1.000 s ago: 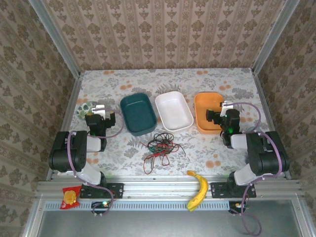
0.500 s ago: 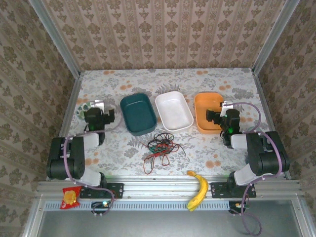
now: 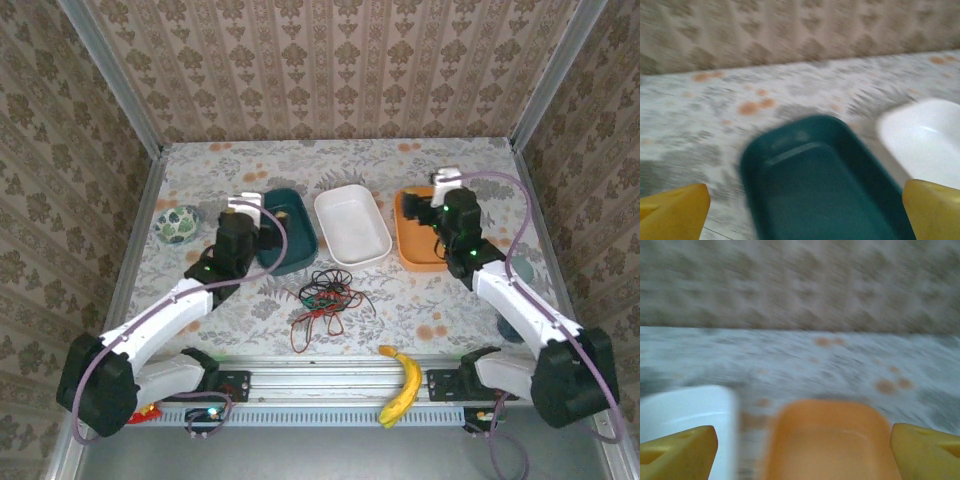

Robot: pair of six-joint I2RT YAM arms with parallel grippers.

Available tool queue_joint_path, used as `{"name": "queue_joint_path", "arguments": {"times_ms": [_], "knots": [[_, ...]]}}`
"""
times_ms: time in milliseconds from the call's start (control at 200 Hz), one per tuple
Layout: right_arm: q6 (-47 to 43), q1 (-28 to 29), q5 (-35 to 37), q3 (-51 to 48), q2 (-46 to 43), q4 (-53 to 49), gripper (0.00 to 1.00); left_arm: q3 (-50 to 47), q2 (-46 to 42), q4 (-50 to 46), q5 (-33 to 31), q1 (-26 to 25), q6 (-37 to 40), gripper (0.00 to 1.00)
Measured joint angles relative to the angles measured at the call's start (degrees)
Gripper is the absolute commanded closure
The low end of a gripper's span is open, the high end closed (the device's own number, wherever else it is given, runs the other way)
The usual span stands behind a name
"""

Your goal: Untangle the cables

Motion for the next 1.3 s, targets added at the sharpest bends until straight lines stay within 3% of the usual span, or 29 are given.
{"name": "queue_joint_path", "arguments": {"times_ms": [185,280,350,475,640,840,945,1170,1300], "knots": [[-0.11,13.64,-17.7,9.66,2.99,-16.39,0.22,-5.27,-6.67,-7.76,7.37,-2.75,-8.46,0.0],[-0.17,18.97,-23.63,11.45,7.34,-21.92,0.35,-6.62,-11.39,-13.97,9.07,-3.34,-10.51,0.0],[0.24,22.23,-26.99,12.57,11.45,-25.22,0.39,-7.1,-15.19,-18.23,9.25,-4.02,-11.76,0.0],[0.7,24.33,-29.62,14.34,18.78,-27.89,0.4,-8.39,-20.61,-23.06,8.94,-6.34,-14.27,0.0],[1.7,24.39,-30.56,14.75,24.48,-28.06,0.49,-11.37,-23.37,-25.86,6.88,-13.68,-17.7,0.0],[2.36,24.39,-31.65,18.53,29.42,-28.0,0.85,-11.89,-14.95,-23.56,6.49,-20.87,-18.64,0.0],[2.14,24.39,-32.33,19.41,29.79,-28.11,0.98,-10.97,-7.39,-21.49,7.23,-22.99,-17.4,0.0],[2.36,23.65,-35.43,19.58,28.15,-28.57,1.0,-5.84,3.87,-14.25,8.74,-25.64,-10.34,0.0],[3.58,22.95,-36.3,19.56,26.18,-28.68,1.0,-5.09,8.07,-9.35,9.81,-25.64,-7.48,0.11]]}}
